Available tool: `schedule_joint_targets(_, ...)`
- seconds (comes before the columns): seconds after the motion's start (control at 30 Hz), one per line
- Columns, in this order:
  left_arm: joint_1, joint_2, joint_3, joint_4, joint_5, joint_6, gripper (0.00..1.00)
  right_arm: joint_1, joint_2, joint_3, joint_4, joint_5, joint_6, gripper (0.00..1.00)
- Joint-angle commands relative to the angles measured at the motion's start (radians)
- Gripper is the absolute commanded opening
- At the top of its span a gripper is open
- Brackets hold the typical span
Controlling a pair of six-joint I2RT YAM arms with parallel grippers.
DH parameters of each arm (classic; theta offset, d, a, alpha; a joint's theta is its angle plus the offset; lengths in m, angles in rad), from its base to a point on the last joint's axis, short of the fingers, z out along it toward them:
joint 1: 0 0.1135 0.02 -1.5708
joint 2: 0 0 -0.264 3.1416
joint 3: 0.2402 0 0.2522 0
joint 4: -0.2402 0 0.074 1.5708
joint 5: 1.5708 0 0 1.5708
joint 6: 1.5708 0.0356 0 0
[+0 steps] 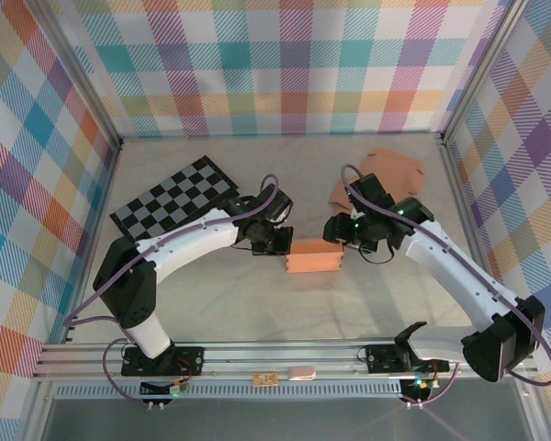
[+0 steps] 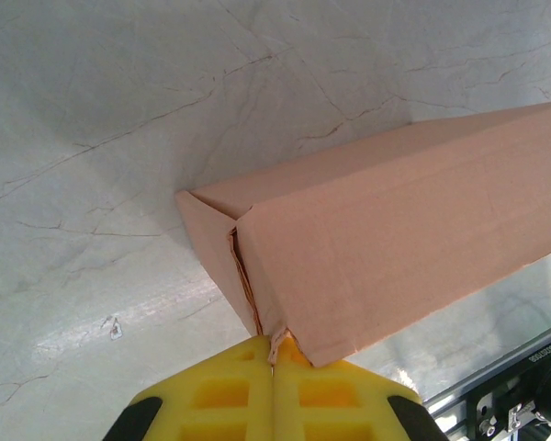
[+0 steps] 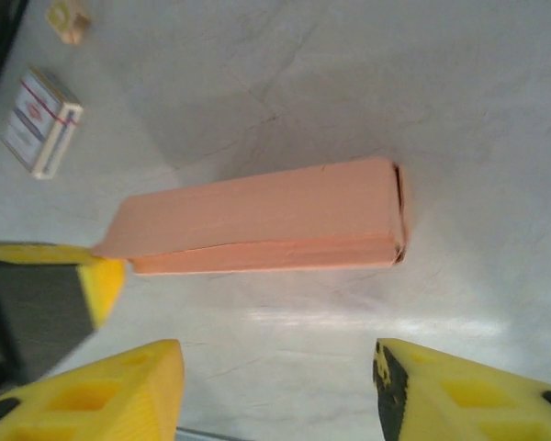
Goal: Fold the paper box
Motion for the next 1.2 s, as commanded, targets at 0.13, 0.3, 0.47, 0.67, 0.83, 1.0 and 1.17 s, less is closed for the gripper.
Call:
schedule_joint_targets(0.13, -0.018, -0.014, -0.008, -0.041, -0.022, 0.008, 0.00, -0.119, -0.063, -0.146, 0.189, -0.237, 0.437, 0.64)
schedule_joint_targets(0.3, -0.019, -0.015, -0.009, -0.035, -0.022, 0.005, 0.00, -0.195, -0.093, -0.266, 0.314, -0.322, 0.560, 0.71)
schedule_joint_targets(0.47, -0.020, -0.020, -0.014, -0.032, -0.024, 0.003, 0.00, -0.258, -0.135, -0.391, 0.432, -0.400, 0.642, 0.73)
schedule_joint_targets(0.67, -0.023, -0.017, -0.011, -0.030, -0.023, -0.001, 0.00, -0.280, -0.161, -0.503, 0.498, -0.418, 0.672, 0.69)
schedule_joint_targets(0.83, -0.023, -0.022, -0.015, -0.032, -0.021, -0.004, 0.00, -0.291, -0.172, -0.543, 0.562, -0.409, 0.650, 0.61)
schedule_joint_targets(1.0, -0.023, -0.033, -0.016, -0.031, -0.017, -0.010, 0.00, -0.296, -0.167, -0.569, 0.578, -0.406, 0.637, 0.51)
schedule_joint_targets(1.17, -0.026, -0.080, -0.013, -0.030, -0.006, -0.050, 0.28, -0.298, -0.162, -0.588, 0.580, -0.398, 0.634, 0.48)
